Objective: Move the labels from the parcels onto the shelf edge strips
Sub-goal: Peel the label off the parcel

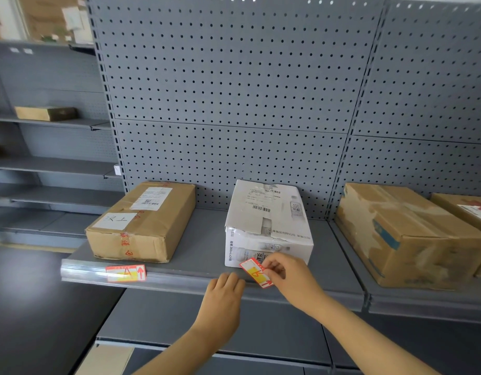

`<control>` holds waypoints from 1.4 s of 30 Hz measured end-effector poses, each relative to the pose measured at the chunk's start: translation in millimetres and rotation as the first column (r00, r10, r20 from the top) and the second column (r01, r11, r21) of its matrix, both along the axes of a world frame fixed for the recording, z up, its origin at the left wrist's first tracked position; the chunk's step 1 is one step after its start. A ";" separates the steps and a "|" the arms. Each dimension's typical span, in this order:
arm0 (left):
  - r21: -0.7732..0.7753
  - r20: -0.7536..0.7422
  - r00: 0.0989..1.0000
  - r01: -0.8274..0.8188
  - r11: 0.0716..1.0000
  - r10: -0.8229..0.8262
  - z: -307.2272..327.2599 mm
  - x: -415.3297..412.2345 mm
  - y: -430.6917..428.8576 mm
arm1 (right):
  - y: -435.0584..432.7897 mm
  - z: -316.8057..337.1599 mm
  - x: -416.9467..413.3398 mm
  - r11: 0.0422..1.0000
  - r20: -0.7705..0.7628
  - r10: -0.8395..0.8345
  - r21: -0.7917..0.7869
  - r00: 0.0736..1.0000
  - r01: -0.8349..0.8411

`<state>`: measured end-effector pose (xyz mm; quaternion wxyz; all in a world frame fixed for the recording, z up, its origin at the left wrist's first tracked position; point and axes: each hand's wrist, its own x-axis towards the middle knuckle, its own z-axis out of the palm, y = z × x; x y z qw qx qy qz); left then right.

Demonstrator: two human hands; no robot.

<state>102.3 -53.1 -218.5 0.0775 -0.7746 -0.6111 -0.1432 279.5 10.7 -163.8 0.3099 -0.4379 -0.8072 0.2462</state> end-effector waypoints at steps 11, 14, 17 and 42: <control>-0.018 -0.032 0.999 -0.017 1.000 0.016 14.5 3.6 4.5 | -1.6 -2.1 -2.5 1.000 0.003 0.002 -0.002 1.000 -0.002; -0.030 -0.037 0.999 -0.017 0.999 0.016 19.0 2.3 4.0 | -1.1 -0.7 -4.1 1.000 -0.036 -0.015 -0.006 0.999 0.015; -0.042 -0.047 0.999 -0.011 0.999 0.009 20.1 0.9 4.1 | -0.9 -0.4 -5.8 1.000 -0.068 -0.019 -0.006 0.998 0.019; -0.032 0.157 0.988 0.021 0.999 -0.016 15.0 -3.2 -15.8 | -4.7 -6.6 -10.6 0.974 0.360 -0.019 0.218 0.933 -0.064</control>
